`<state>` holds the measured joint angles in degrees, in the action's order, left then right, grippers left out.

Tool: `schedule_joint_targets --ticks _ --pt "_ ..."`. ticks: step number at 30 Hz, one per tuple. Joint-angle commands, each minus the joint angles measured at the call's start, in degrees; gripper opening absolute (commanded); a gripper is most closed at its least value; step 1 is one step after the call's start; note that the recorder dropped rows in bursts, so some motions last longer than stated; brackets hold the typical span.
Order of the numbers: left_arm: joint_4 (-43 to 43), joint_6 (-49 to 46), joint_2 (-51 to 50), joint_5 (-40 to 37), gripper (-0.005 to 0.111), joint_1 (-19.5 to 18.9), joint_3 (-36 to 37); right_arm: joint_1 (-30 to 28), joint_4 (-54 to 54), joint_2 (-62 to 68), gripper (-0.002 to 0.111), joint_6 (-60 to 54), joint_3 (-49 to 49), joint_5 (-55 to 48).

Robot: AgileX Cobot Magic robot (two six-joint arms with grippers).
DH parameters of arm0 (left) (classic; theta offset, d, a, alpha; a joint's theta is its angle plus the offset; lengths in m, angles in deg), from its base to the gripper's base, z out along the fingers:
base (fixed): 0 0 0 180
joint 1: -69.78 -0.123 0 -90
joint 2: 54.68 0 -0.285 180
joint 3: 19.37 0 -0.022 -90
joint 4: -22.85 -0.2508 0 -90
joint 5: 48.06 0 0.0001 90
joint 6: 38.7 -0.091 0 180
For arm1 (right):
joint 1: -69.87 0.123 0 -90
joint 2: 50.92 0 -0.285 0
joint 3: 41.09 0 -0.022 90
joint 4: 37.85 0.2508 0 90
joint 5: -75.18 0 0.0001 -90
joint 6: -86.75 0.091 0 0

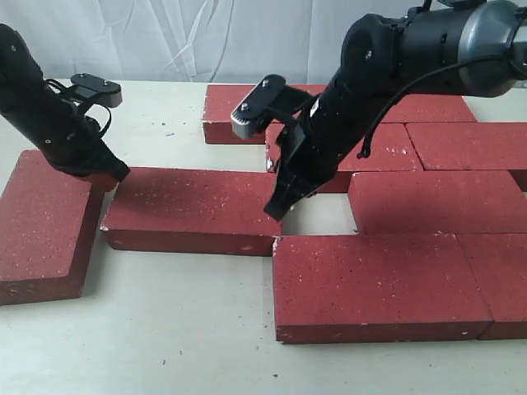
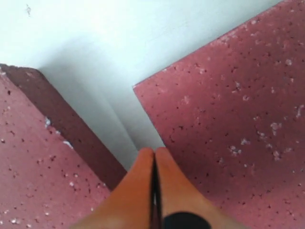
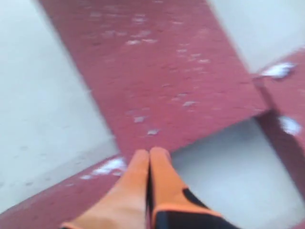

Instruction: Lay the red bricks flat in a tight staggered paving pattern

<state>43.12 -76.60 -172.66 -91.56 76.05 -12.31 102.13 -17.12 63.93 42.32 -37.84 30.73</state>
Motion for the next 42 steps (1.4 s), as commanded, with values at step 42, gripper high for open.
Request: schedule_joint_targets --ticks 42 --pt "5.64 -1.94 -4.31 2.26 0.0 0.04 0.07 8.44 -13.86 8.8 -0.001 7.25 -5.8 -0.08"
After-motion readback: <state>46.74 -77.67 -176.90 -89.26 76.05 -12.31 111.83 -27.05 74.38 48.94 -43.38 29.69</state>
